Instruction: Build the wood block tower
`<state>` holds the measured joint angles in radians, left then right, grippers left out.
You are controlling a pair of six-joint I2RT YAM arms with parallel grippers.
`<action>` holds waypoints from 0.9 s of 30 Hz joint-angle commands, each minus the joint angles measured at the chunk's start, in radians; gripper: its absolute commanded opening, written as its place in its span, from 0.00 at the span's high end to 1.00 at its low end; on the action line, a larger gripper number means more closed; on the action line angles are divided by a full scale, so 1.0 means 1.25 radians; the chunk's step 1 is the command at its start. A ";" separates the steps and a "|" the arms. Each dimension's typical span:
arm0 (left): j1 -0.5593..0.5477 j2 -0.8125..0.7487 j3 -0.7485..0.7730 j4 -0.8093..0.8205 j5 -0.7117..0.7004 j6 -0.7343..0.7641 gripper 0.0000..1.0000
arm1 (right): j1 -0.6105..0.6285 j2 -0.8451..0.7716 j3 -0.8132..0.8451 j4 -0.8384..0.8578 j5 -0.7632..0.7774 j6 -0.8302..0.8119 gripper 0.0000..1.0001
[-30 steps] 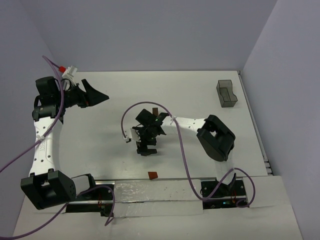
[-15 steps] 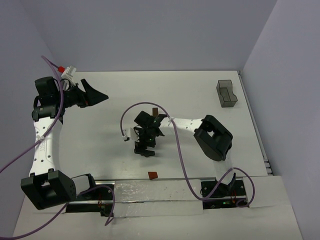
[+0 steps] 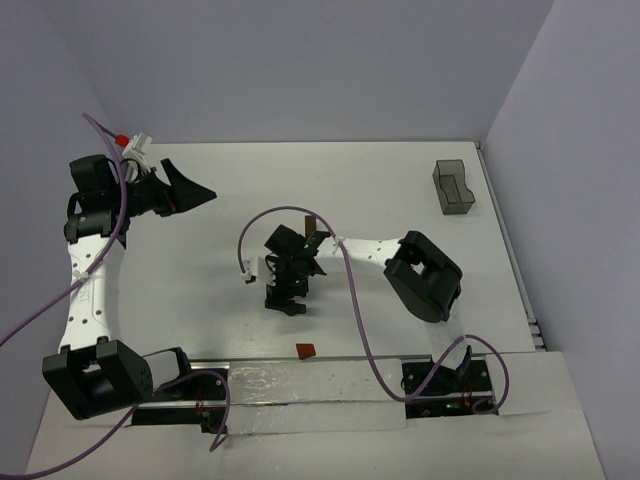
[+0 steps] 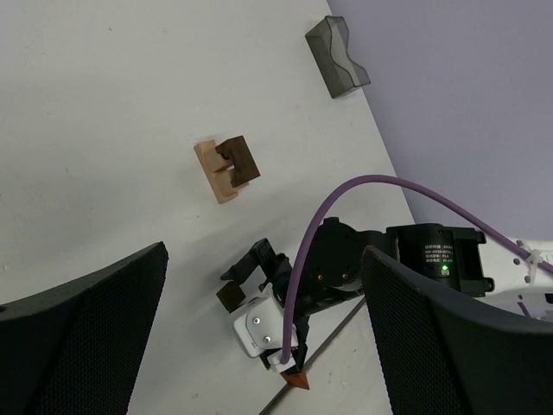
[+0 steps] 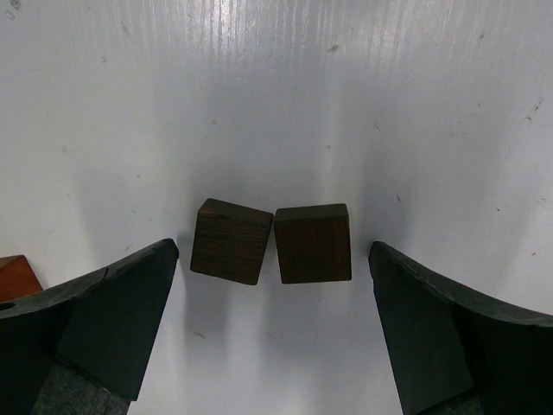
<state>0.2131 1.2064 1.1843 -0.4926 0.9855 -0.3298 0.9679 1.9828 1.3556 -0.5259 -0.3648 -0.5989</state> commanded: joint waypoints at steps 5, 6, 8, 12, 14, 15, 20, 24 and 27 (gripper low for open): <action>0.012 -0.019 -0.004 0.042 0.028 -0.002 0.01 | 0.011 0.003 0.027 0.029 0.007 0.014 0.00; 0.012 -0.019 -0.004 0.042 0.029 -0.002 0.01 | 0.011 0.003 0.027 0.031 0.008 0.015 0.00; 0.013 -0.019 -0.005 0.042 0.030 -0.002 0.01 | 0.011 0.005 0.024 0.035 0.008 0.014 0.00; 0.014 -0.019 -0.006 0.042 0.031 -0.002 0.01 | 0.011 0.005 0.020 0.035 0.006 0.004 0.01; 0.014 -0.021 -0.009 0.044 0.032 -0.003 0.01 | 0.011 0.004 0.016 0.035 0.006 -0.002 0.03; 0.014 -0.022 -0.010 0.045 0.032 -0.004 0.01 | 0.012 0.003 0.013 0.035 0.006 -0.005 0.05; 0.016 -0.021 -0.010 0.047 0.032 -0.007 0.01 | 0.012 0.001 0.008 0.031 0.012 -0.015 0.13; 0.017 -0.019 -0.012 0.050 0.035 -0.011 0.01 | 0.011 0.000 0.003 0.029 0.015 -0.020 0.19; 0.018 -0.017 -0.012 0.052 0.035 -0.012 0.01 | 0.011 -0.001 0.002 0.028 0.016 -0.022 0.20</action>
<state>0.2256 1.2053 1.1687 -0.4741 1.0008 -0.3378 0.9730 1.9858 1.3556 -0.5083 -0.3532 -0.6109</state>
